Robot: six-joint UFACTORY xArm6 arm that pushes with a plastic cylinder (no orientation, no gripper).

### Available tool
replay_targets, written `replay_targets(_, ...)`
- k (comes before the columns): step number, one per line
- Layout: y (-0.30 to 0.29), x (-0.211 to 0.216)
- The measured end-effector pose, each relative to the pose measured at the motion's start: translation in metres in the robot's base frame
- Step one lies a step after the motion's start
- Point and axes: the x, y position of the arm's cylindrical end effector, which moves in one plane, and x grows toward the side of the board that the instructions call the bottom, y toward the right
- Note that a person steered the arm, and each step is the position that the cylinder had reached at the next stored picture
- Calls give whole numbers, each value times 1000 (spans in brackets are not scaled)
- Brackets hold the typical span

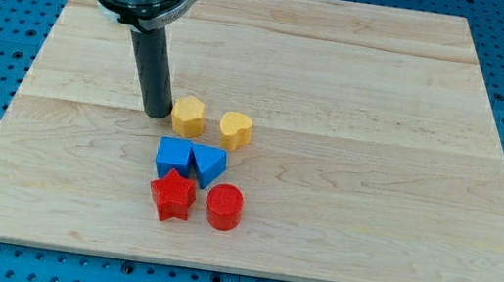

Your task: Push the blue cube into the blue triangle

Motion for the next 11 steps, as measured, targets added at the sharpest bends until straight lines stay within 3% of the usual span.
replay_targets(3, -48, 4)
replay_targets(4, -60, 52)
replay_targets(5, -28, 86)
replay_targets(8, 30, 85)
replay_targets(11, 16, 69)
